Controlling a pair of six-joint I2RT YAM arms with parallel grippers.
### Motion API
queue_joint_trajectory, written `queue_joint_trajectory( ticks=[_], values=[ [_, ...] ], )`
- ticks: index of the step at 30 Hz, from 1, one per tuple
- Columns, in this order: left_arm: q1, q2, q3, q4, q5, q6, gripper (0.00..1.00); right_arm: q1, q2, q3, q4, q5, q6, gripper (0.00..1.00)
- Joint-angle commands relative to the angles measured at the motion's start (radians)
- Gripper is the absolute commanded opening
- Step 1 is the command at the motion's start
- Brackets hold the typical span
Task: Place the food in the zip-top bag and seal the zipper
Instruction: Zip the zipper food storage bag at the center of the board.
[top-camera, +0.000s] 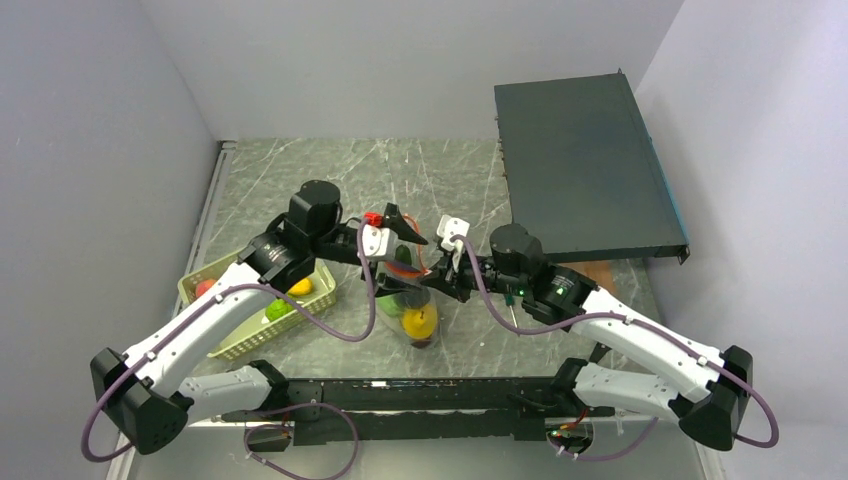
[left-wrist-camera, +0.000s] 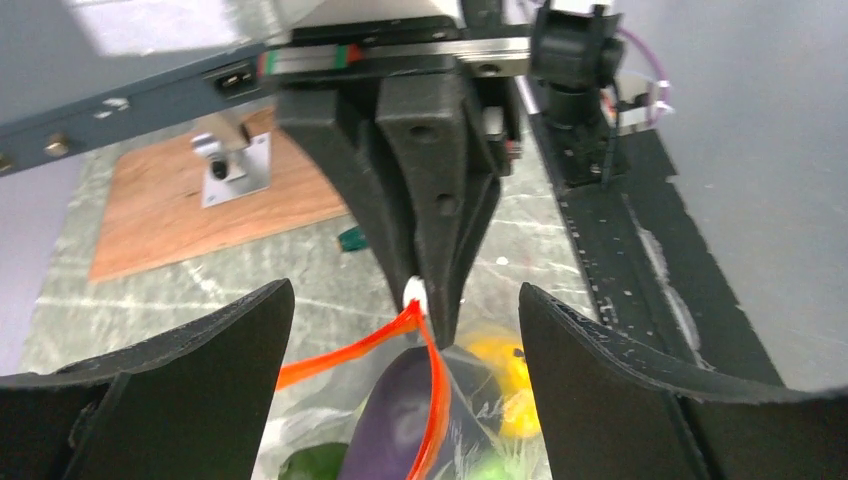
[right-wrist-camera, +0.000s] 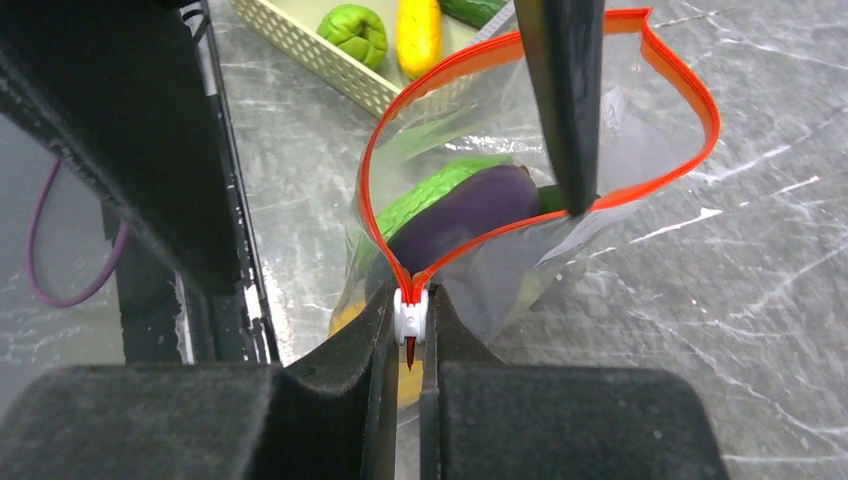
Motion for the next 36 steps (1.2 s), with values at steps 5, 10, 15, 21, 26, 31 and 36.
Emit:
queue_joint_trajectory(
  ticks=[5,10,15,21,26,31,36],
  values=[
    [-0.01,0.056,0.064,-0.13,0.233,0.142,0.87,-0.001,0.004,0.115,-0.025,-0.094,-0.06,0.0],
    [-0.009,0.055,-0.017,-0.016,0.207,0.103,0.86,-0.001,0.019,0.154,-0.061,-0.113,-0.066,0.0],
    [-0.01,0.091,-0.006,-0.016,0.141,0.075,0.76,0.0,0.045,0.184,-0.103,-0.118,-0.082,0.0],
    [-0.01,0.066,-0.044,0.018,0.067,0.072,0.56,0.0,0.072,0.223,-0.171,-0.092,-0.108,0.0],
    [-0.008,0.024,-0.076,0.013,-0.005,0.118,0.38,0.0,0.071,0.237,-0.236,-0.029,-0.139,0.0],
    [-0.008,0.035,-0.062,-0.014,-0.02,0.138,0.11,-0.001,0.041,0.205,-0.216,-0.013,-0.121,0.04],
    [-0.008,0.022,-0.083,0.016,-0.033,0.134,0.0,-0.001,0.012,0.146,-0.155,0.028,-0.072,0.45]
  ],
)
